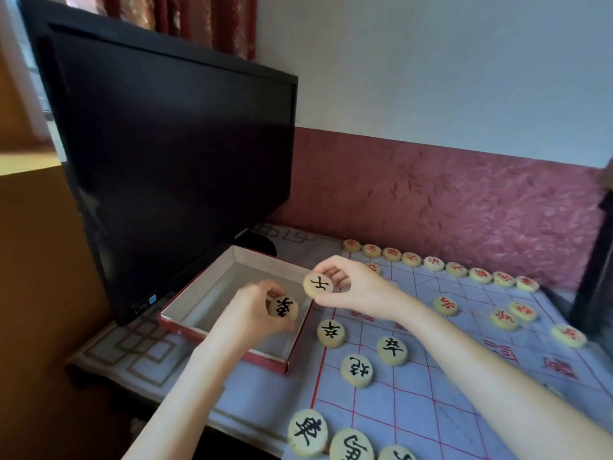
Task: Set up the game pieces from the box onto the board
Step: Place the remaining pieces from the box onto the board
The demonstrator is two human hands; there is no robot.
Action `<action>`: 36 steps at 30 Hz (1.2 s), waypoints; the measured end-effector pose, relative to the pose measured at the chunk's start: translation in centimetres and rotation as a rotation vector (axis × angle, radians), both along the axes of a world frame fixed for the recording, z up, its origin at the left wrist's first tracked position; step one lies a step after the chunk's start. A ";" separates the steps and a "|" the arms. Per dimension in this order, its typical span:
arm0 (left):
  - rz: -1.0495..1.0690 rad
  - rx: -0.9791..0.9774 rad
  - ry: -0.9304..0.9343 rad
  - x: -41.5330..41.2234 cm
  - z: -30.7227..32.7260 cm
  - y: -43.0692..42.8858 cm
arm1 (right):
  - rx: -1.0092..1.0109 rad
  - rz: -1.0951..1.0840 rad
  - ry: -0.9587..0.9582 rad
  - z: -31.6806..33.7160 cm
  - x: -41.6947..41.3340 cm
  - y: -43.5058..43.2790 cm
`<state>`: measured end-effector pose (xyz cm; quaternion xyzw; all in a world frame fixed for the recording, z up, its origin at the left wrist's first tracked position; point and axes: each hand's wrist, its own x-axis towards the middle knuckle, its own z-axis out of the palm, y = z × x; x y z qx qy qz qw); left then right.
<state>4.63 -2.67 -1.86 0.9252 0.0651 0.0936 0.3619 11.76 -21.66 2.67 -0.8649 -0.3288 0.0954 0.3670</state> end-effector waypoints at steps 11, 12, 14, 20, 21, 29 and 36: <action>-0.196 -0.033 -0.119 -2.7 2.1 -8.2 | -0.172 -0.109 0.015 -0.7 -10.2 -12.8; -0.210 -0.032 -0.115 -3.0 2.2 -8.9 | -0.198 -0.120 0.025 -1.0 -11.1 -13.7; -0.236 -0.036 -0.112 -3.4 2.1 -10.0 | -0.249 -0.147 0.039 -1.8 -12.7 -15.0; -0.302 -0.055 -0.100 -4.5 1.7 -12.2 | -0.303 -0.148 -0.018 -3.6 -16.0 -16.7; -0.314 -0.052 -0.096 -4.6 1.7 -12.5 | -0.309 -0.143 -0.029 -3.7 -16.3 -16.8; -0.347 -0.050 -0.079 -5.2 1.3 -13.9 | -0.325 -0.111 -0.139 -4.8 -16.9 -16.8; -0.372 -0.073 -0.060 -5.4 0.9 -14.7 | -0.347 -0.085 -0.181 -6.0 -16.8 -16.9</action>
